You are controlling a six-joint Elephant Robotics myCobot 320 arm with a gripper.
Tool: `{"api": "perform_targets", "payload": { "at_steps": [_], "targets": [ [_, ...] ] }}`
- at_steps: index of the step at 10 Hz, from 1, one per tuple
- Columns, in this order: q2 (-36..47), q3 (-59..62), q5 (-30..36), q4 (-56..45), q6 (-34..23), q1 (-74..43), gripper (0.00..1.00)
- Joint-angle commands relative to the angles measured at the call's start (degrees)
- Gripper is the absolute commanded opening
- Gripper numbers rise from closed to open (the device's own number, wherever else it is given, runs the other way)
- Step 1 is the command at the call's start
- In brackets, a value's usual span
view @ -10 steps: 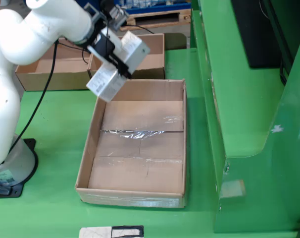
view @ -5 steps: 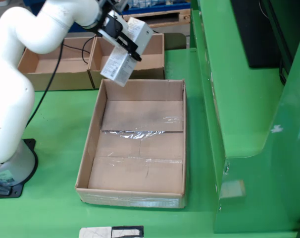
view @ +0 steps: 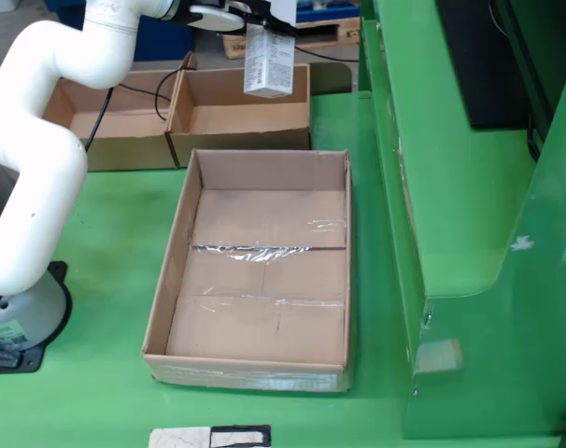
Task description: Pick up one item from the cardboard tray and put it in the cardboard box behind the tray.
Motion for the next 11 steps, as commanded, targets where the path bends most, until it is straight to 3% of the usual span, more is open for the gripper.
{"api": "perform_targets", "payload": {
  "at_steps": [1, 2, 4, 6, 7, 8, 11],
  "targets": [
    [-5.6, 1.5, -11.0, 6.7, -7.4, 10.0, 0.00],
    [-5.6, 1.5, -11.0, 6.7, 1.1, 10.0, 0.00],
    [-7.0, 1.5, -11.0, 6.7, -2.7, 11.4, 0.00],
    [-8.2, 1.5, -11.0, 6.7, -1.1, 13.1, 0.00],
    [-8.2, 1.5, -11.0, 6.7, -4.0, 13.1, 0.00],
    [-11.6, 1.5, -11.0, 6.7, -1.6, 12.3, 0.00],
    [-16.2, 1.5, -11.0, 6.7, -2.3, 11.1, 0.00]
  ]
}}
